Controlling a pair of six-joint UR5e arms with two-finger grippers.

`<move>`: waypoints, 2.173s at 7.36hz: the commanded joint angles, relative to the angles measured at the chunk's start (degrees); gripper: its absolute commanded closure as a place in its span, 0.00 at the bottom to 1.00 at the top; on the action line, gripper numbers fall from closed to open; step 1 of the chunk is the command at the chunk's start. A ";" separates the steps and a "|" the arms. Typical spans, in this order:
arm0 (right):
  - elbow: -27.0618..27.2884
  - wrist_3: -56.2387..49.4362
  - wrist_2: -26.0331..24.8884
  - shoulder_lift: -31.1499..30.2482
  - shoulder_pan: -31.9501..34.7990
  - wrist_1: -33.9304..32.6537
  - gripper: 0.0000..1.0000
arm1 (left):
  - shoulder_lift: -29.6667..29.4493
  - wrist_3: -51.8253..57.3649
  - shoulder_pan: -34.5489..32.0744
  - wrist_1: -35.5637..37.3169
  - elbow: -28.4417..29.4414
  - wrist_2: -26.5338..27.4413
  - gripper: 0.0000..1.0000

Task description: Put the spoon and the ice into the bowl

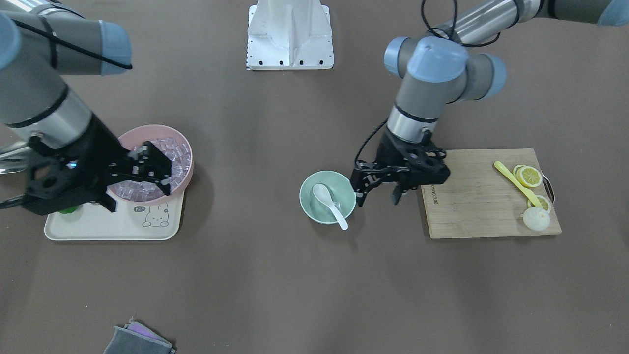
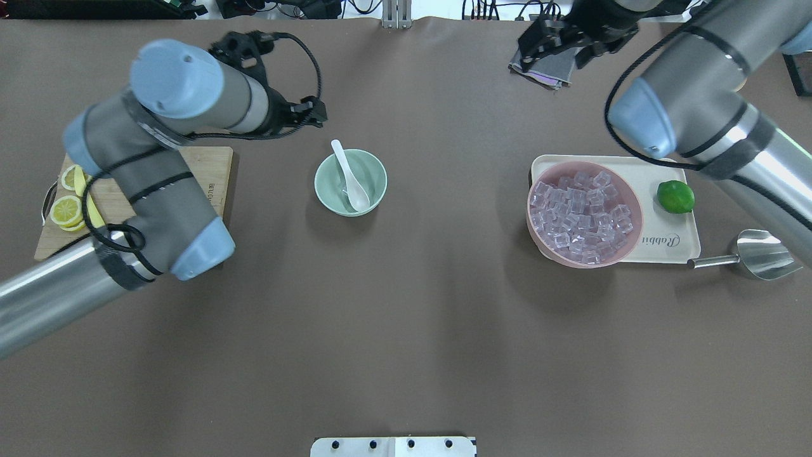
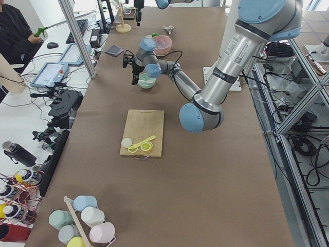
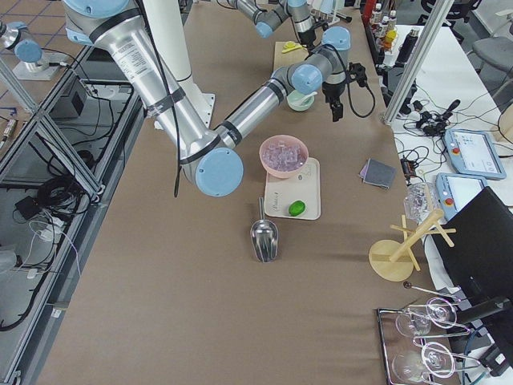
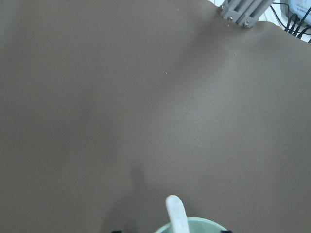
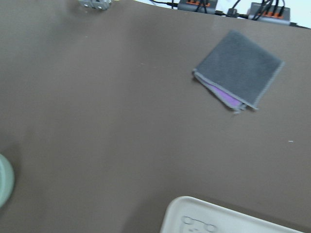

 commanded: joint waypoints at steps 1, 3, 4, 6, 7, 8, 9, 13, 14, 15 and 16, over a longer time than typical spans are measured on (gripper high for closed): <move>1.78 -19.52 0.25 -6.33 8.22 -9.00 0.00 | 8.38 16.52 -12.00 1.32 -3.37 -4.60 0.02; -1.36 -39.82 0.08 -10.73 19.27 -15.34 0.00 | 15.85 39.87 -25.62 1.06 -2.76 -13.22 0.02; -3.21 -43.57 -0.10 -17.19 23.77 -15.55 0.00 | 18.41 48.60 -29.94 1.06 -1.80 -13.51 0.02; -3.23 -43.60 -0.27 -22.07 27.50 -11.69 0.00 | 22.38 51.94 -34.45 0.53 -1.44 -18.74 0.02; -3.23 -43.61 -1.93 -22.78 27.50 -10.90 0.00 | 22.92 51.94 -34.99 0.53 -1.35 -20.09 0.02; -5.93 -43.52 -1.86 -25.05 27.41 -10.19 0.00 | 24.05 52.02 -35.00 0.45 -1.26 -20.10 0.02; -8.13 -43.69 -1.68 -25.86 27.41 -6.71 0.00 | 25.37 52.11 -34.91 0.36 -0.82 -20.01 0.02; -12.46 -43.26 4.10 -28.67 26.37 -3.07 0.00 | 29.85 52.03 -35.26 0.79 6.12 -22.02 0.02; -12.20 -42.65 4.29 -28.68 24.27 -2.89 0.00 | 32.65 51.59 -35.26 0.71 5.78 -25.95 0.02; -11.85 -39.94 4.21 -28.24 23.29 -2.80 0.00 | 33.29 51.59 -37.79 1.32 4.90 -28.16 0.02; -11.67 -36.17 4.12 -27.54 22.41 -2.72 0.00 | 32.07 51.50 -41.12 8.98 1.93 -29.14 0.02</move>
